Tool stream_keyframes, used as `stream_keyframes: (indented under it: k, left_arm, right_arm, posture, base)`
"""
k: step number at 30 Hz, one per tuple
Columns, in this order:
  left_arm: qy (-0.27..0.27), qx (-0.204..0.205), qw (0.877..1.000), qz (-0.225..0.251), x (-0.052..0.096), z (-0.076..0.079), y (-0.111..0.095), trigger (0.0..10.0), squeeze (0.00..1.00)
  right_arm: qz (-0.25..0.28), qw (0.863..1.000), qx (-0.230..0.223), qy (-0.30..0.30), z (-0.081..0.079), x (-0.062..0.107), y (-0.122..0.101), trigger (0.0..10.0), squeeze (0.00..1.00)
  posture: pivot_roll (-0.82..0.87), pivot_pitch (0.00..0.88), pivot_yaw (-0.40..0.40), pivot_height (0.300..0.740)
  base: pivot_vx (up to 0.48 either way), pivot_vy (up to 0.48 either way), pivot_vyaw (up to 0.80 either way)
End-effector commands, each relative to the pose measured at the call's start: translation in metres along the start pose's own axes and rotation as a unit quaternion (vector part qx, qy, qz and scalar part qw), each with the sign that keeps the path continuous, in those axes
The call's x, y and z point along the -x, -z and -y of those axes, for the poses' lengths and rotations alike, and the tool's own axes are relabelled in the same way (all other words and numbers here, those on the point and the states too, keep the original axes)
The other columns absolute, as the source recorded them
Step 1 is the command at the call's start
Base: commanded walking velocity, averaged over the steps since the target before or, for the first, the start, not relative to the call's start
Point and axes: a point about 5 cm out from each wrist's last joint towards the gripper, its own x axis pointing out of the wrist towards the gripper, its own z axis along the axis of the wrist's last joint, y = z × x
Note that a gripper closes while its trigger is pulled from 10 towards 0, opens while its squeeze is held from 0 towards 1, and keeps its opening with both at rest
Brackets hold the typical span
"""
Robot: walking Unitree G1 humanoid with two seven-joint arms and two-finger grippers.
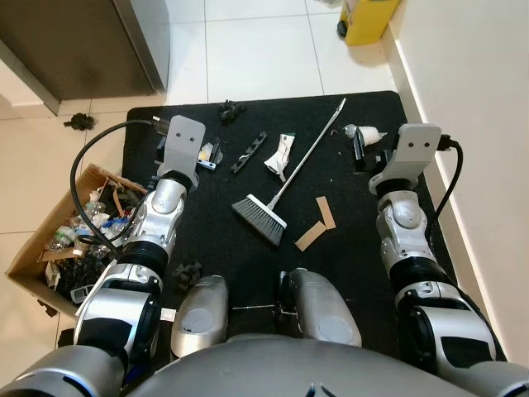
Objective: Sweep floor
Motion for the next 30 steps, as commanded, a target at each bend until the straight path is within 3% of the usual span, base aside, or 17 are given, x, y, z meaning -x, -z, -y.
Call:
stream_keyframes:
  k: [1,15,21,26,30]
  left_arm:
    - [-0.002,0.009,1.0,-0.005,0.001,0.001,0.003,10.0,0.0]
    - [-0.012,0.005,1.0,-0.028,0.001,-0.003,0.011,10.0,0.0]
    - [-0.081,0.064,0.991,-0.082,0.002,-0.02,0.026,10.0,0.0]
    - [-0.088,0.056,0.989,-0.101,0.002,-0.023,0.03,10.0,0.0]
    - [-0.072,0.048,0.991,-0.107,0.002,-0.02,0.032,10.0,0.0]
  right_arm:
    - [-0.012,1.0,-0.002,0.0,0.0,0.0,0.003,10.0,0.0]
    - [-0.024,1.0,0.0,0.006,0.002,-0.006,0.003,10.0,0.0]
    - [-0.081,0.993,-0.036,0.075,0.024,-0.018,0.008,10.0,0.0]
    - [-0.125,0.986,-0.028,0.106,0.03,-0.021,0.013,10.0,0.0]
    - [-0.136,0.986,-0.016,0.094,0.025,-0.02,0.017,10.0,0.0]
  posture:
    - [0.03,0.0,0.015,0.74]
    - [0.02,0.0,0.016,0.74]
    - [0.03,0.0,0.018,0.74]
    - [0.05,0.0,0.014,0.74]
    - [0.05,0.0,0.014,0.74]
  base:
    - [0.0,0.0,0.0]
    - [0.0,0.0,0.0]
    - [0.0,0.0,0.0]
    - [0.0,0.0,0.0]
    - [0.0,0.0,0.0]
